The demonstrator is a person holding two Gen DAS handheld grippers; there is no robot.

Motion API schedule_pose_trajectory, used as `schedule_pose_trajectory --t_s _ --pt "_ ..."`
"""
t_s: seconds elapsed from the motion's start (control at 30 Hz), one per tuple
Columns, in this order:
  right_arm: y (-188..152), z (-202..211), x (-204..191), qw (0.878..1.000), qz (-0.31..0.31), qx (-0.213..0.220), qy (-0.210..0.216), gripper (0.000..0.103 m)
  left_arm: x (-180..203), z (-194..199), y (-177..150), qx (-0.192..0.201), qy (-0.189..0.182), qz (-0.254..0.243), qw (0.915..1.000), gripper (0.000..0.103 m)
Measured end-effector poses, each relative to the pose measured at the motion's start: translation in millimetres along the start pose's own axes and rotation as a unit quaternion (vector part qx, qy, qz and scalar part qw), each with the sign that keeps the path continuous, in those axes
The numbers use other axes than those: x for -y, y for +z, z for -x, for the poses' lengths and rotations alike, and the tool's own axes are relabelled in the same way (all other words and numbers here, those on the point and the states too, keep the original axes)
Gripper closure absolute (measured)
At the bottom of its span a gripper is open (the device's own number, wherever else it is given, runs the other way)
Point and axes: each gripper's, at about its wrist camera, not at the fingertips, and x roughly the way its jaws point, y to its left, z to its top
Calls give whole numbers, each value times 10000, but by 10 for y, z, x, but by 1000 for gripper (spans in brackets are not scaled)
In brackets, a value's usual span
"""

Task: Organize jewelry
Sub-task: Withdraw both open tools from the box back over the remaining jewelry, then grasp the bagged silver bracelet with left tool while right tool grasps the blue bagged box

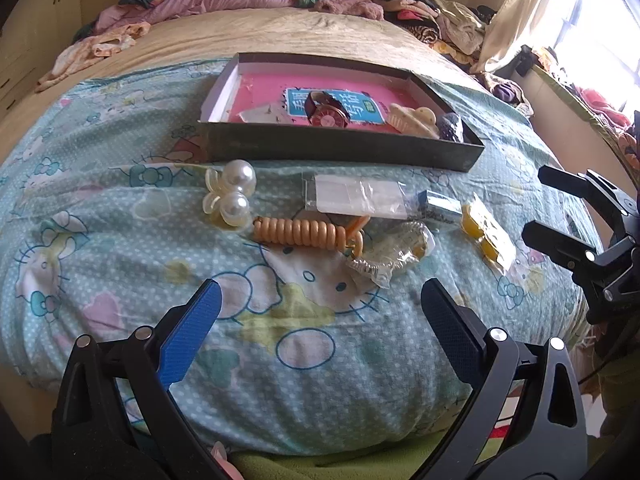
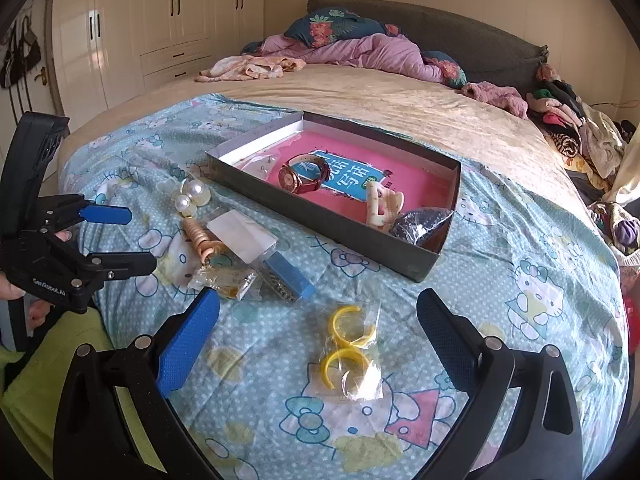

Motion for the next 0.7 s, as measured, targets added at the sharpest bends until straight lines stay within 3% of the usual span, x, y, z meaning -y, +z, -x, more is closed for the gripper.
schedule_pose_trajectory --t_s 0.13,0.37,0.4,0.47,0.7 --pt "-35 -84 61 10000 -21 -85 19 5 56 -95 -48 -146 -130 -82 9998 11" --pt "-71 -331 85 9990 290 -323 78 6 115 -184 -74 -304 -421 -168 9985 53" --pt "-70 -370 88 9987 335 -357 117 9 127 -196 -75 -326 -451 -181 9983 55" --pt "-61 -463 90 9978 422 -471 197 24 139 -224 -72 -371 -498 -184 9979 57" --pt "-20 -694 44 9943 656 -644 534 35 158 -315 -48 -489 -651 -174 9965 60"
